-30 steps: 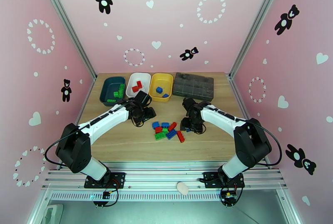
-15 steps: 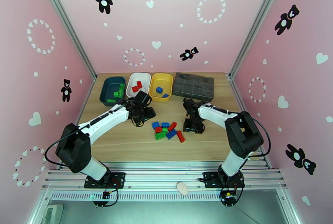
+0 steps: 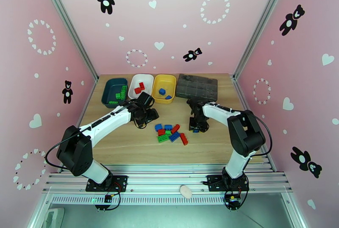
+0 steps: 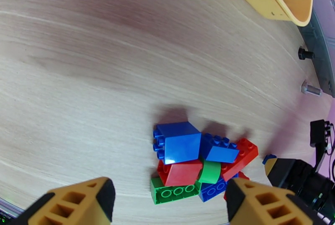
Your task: Sort the legos into containers by color
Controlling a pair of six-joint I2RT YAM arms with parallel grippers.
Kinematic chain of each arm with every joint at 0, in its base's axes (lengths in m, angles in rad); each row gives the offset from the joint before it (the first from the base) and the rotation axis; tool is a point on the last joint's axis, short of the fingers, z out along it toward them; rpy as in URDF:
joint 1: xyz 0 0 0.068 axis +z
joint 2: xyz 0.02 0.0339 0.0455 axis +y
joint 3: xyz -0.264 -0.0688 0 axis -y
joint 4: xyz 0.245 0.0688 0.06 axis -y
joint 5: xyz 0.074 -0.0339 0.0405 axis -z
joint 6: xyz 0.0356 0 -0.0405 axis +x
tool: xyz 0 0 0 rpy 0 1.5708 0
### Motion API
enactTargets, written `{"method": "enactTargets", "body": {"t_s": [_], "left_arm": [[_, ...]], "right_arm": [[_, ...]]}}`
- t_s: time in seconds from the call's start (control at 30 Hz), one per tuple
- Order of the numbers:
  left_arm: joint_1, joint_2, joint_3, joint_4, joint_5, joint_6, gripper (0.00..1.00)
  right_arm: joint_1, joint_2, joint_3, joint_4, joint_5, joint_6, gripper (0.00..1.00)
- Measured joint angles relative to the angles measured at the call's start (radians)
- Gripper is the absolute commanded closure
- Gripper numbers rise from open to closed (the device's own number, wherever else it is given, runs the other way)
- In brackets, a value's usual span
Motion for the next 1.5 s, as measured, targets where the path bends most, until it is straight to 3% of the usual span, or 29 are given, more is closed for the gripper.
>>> {"method": "enactTargets", "body": {"t_s": [0.1, 0.27, 0.5, 0.83, 1.07, 1.13, 1.37, 1.5], "left_arm": [[0.008, 0.0, 0.0, 0.0, 0.001, 0.0, 0.24], [0.05, -0.002, 0.0, 0.0, 0.004, 0.005, 0.22], [0.128, -0.011, 0.036, -0.011, 0.016, 0.042, 0.02], [0.208, -0.024, 0.095, -0.023, 0.043, 0.072, 0.05], [0.222, -0.024, 0.095, -0.022, 0.069, 0.075, 0.05], [0.222, -0.024, 0.095, -0.022, 0.074, 0.075, 0.05], [0.222, -0.024, 0.095, -0.023, 0.092, 0.075, 0.05], [0.222, -0.024, 0.095, -0.023, 0.092, 0.075, 0.05]], "right_arm": [[-0.001, 0.0, 0.013, -0.005, -0.004, -0.006, 0.77], [0.013, 0.0, 0.062, -0.011, -0.045, -0.003, 0.8], [0.093, 0.017, 0.27, -0.006, -0.158, 0.035, 0.81], [0.135, 0.245, 0.666, 0.08, -0.34, 0.138, 0.81], [0.129, 0.407, 0.87, 0.152, -0.388, 0.238, 0.8], [0.124, 0.44, 0.914, 0.171, -0.39, 0.267, 0.78], [0.076, 0.573, 1.117, 0.188, -0.391, 0.33, 0.43], [0.056, 0.58, 1.145, 0.171, -0.388, 0.316, 0.38]]}}
